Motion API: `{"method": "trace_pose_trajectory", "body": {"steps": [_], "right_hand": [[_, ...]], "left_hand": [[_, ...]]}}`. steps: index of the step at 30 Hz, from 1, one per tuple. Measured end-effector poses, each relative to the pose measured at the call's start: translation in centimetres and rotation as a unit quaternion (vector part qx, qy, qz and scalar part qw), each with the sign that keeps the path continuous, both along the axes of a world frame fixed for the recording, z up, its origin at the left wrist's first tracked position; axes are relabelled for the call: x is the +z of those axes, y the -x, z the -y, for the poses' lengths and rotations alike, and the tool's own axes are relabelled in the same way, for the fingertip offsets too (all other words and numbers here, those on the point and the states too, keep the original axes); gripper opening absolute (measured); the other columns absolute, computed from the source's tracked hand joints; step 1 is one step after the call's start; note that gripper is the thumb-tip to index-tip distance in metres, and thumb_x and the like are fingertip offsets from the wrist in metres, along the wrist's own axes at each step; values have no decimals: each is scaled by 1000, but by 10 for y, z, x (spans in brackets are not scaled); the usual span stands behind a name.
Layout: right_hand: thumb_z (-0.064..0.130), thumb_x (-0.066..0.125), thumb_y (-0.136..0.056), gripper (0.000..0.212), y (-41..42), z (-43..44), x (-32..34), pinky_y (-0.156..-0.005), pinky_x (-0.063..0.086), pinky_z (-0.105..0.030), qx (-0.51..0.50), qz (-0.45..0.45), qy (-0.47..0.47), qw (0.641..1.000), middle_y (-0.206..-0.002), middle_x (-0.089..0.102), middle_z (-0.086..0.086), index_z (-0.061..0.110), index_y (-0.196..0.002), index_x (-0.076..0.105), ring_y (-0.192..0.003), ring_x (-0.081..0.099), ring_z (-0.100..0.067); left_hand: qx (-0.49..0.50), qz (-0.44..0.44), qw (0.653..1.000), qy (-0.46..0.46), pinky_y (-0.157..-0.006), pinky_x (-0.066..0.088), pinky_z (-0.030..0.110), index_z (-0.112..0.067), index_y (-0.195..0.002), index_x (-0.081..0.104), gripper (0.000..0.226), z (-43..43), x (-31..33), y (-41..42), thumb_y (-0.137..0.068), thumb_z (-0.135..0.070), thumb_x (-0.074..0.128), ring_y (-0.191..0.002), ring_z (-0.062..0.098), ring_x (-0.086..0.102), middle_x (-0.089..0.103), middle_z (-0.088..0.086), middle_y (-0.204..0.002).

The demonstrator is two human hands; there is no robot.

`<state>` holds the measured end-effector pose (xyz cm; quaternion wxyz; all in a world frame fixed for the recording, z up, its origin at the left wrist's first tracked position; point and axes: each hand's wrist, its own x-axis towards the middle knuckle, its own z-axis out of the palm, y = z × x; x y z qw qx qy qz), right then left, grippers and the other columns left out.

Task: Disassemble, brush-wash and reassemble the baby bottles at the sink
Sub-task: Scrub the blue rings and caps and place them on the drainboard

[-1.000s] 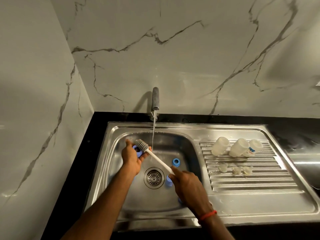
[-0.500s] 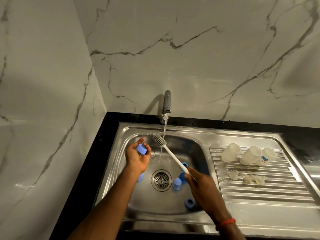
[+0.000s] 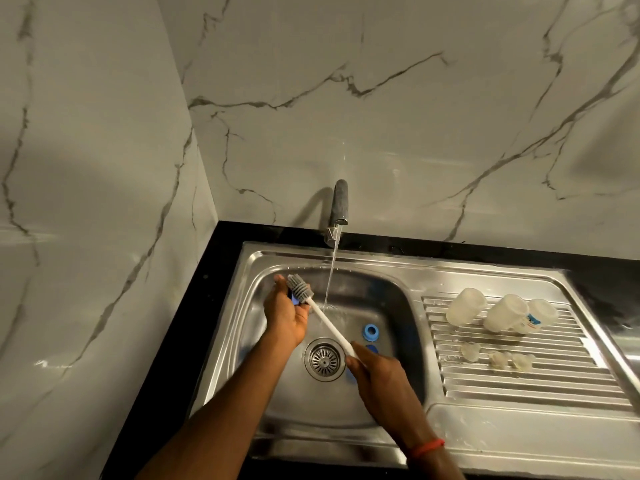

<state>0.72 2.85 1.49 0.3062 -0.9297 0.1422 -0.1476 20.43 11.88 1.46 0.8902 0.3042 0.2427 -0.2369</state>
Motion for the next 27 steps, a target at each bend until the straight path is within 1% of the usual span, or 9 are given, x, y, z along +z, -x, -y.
{"method": "trace_pose_trajectory", "body": {"steps": [2, 7, 11, 15, 17, 19, 22, 24, 27], "right_hand": [[30, 64, -96, 28, 7, 2, 3, -58, 46, -26, 5, 5, -7, 1000, -78, 73, -3, 20, -121, 70, -69, 68, -19], [38, 51, -101, 32, -22, 5, 5, -68, 56, -32, -18, -25, 29, 999, -85, 72, -2, 20, -124, 65, -72, 68, -16], [50, 49, -99, 38, -10, 5, 2, -69, 56, -35, -4, -45, -21, 999, -86, 72, 0, 27, -125, 63, -74, 68, -15], [38, 57, -99, 25, 3, 15, 3, -58, 48, -27, 7, -33, -52, 998, -64, 58, 13, 25, -115, 69, -55, 54, -4], [33, 58, -99, 21, 3, 17, 8, -53, 42, -23, -22, -11, -80, 997, -56, 55, 19, 23, -113, 71, -48, 51, -3], [38, 55, -97, 30, 3, 16, 15, -50, 37, -15, -37, 4, -95, 995, -56, 56, 25, 21, -116, 71, -48, 52, -2], [52, 46, -95, 38, 7, 16, 24, -49, 37, -20, -16, -6, -21, 1000, -55, 52, 18, 26, -105, 72, -48, 51, -4], [51, 50, -96, 29, 10, 18, 27, -47, 35, -26, -24, -34, 111, 993, -58, 46, 11, 31, -103, 69, -50, 52, -10], [30, 71, -88, 13, 7, 11, 33, -47, 29, -23, -77, -24, 294, 952, -66, 55, 3, 29, -101, 72, -55, 55, -21]], "left_hand": [[5, -1, 1000, -22, -55, 58, 27, -8, -99, 61, 26, 0, -2, 3, -104, -31, 49, -68, 17, 69, 65, 9, -83], [-5, 7, 1000, -8, -63, 63, 32, -7, -105, 62, 21, 12, -2, 17, -103, -25, 52, -96, 27, 64, 64, 14, -103], [32, 21, 999, -28, -64, 63, 38, -5, -101, 64, 16, 3, 2, 3, -97, -21, 62, -85, 28, 70, 69, 14, -97], [57, 18, 996, -64, -66, 62, 38, -7, -112, 69, 40, -13, -12, 0, -75, -12, 82, -91, 26, 71, 71, 11, -103], [35, -5, 998, -53, -58, 56, 26, -13, -99, 68, 32, -15, -17, 3, -73, -19, 85, -74, 16, 65, 67, 5, -89], [20, -20, 999, -38, -55, 50, 23, -13, -89, 66, 33, -17, -19, 5, -82, -43, 77, -60, 13, 58, 62, 4, -76], [4, 2, 1000, -27, -66, 52, 31, -9, -84, 66, 59, -19, -22, 2, -94, -64, 49, -64, 19, 62, 66, 7, -71], [-14, 30, 998, -45, -73, 54, 36, -9, -85, 66, 55, -21, -24, -3, -101, -56, 42, -74, 21, 65, 68, 8, -78], [-68, 95, 986, -120, -68, 55, 33, -9, -82, 66, 38, -18, -23, -2, -105, -32, 46, -74, 17, 61, 67, 4, -78]]}}
